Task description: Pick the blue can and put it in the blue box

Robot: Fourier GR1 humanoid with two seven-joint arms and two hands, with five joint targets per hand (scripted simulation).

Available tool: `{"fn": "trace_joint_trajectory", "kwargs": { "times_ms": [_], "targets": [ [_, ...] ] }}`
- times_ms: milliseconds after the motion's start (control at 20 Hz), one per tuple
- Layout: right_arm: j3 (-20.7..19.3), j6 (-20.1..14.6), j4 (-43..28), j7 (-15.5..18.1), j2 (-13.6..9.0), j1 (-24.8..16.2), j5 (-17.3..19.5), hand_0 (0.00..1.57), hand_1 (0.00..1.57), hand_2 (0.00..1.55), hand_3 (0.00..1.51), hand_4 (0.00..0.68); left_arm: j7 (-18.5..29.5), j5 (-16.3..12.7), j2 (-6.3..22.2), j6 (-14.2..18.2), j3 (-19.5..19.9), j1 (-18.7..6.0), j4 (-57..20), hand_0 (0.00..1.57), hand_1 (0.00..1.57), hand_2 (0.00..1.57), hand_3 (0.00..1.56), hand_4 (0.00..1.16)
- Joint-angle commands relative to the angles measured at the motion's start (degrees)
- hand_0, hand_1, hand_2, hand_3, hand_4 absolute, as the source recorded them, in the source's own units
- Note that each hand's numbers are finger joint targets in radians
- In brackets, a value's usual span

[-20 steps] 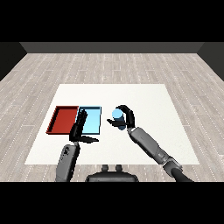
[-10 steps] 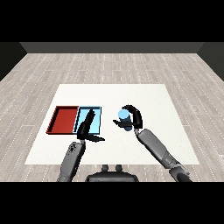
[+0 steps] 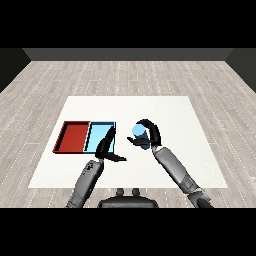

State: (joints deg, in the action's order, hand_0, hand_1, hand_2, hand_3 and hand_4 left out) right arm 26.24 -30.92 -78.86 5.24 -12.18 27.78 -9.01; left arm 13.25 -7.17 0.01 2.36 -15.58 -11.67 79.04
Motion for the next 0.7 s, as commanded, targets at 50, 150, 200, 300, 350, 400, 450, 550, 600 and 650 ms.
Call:
{"fn": "trace_joint_trajectory", "kwargs": {
  "times_ms": [50,150,200,300,350,400,450,550,600,650],
  "targets": [
    [-1.75,1.70,-2.58,-3.27,2.62,-0.63,5.40,1.49,1.49,1.47,1.40,0.615,-1.34,-2.57,-0.01,7.04,-5.82,-2.87,-0.38,0.00,0.00,0.00,0.00,0.00],
    [-2.30,3.82,-7.30,-6.17,1.28,-2.96,7.20,1.49,1.49,1.47,1.40,0.604,-1.14,0.06,-0.01,2.92,-2.31,-0.51,-0.77,0.00,0.00,0.00,0.00,0.00],
    [-3.70,5.87,-3.03,-1.32,3.86,-2.35,6.31,1.49,1.49,1.47,1.40,0.606,-3.48,-0.98,-0.01,3.60,-3.21,-1.01,0.24,0.00,0.00,0.00,0.00,0.00],
    [-4.07,6.45,-2.89,0.52,5.14,-4.67,8.12,1.49,1.49,1.47,1.40,0.609,1.35,-2.94,-0.01,0.92,-1.26,-3.34,-5.69,0.00,0.00,0.00,0.00,0.00],
    [-2.33,3.35,0.05,-1.03,8.52,-1.32,11.16,1.49,1.49,1.47,1.40,0.610,-0.17,-2.76,-0.01,5.08,-5.43,-0.69,-1.28,0.00,0.00,0.00,0.00,0.00],
    [-4.93,6.79,-4.15,-1.06,5.42,-3.59,9.11,1.49,1.49,1.47,1.40,0.606,1.43,-6.04,-0.01,7.85,-6.31,-6.43,-7.82,0.00,0.00,0.00,0.00,0.00],
    [-5.35,7.66,1.30,1.37,8.09,-2.32,8.82,1.49,1.49,1.47,1.40,0.605,0.57,-5.69,-0.01,10.17,-8.80,-4.21,-5.22,0.00,0.00,0.00,0.00,0.00],
    [-7.84,9.60,-4.23,-4.62,5.48,0.05,8.54,1.48,1.48,1.47,1.40,0.603,-1.43,-7.18,-0.01,9.50,-7.99,-7.03,-6.17,0.00,0.00,0.00,0.00,0.00],
    [-5.84,8.64,-3.91,-1.75,7.60,-4.13,10.19,1.48,1.48,1.46,1.40,0.604,0.53,-6.97,-0.01,11.01,-12.03,-1.39,-2.43,0.00,0.00,0.00,0.00,0.00],
    [-6.64,7.73,-4.97,-6.57,8.52,-0.20,11.69,1.48,1.48,1.46,1.40,0.605,1.48,-5.14,-0.01,3.81,-3.19,-5.19,-8.55,0.00,0.00,0.00,0.00,0.00]
  ]
}}
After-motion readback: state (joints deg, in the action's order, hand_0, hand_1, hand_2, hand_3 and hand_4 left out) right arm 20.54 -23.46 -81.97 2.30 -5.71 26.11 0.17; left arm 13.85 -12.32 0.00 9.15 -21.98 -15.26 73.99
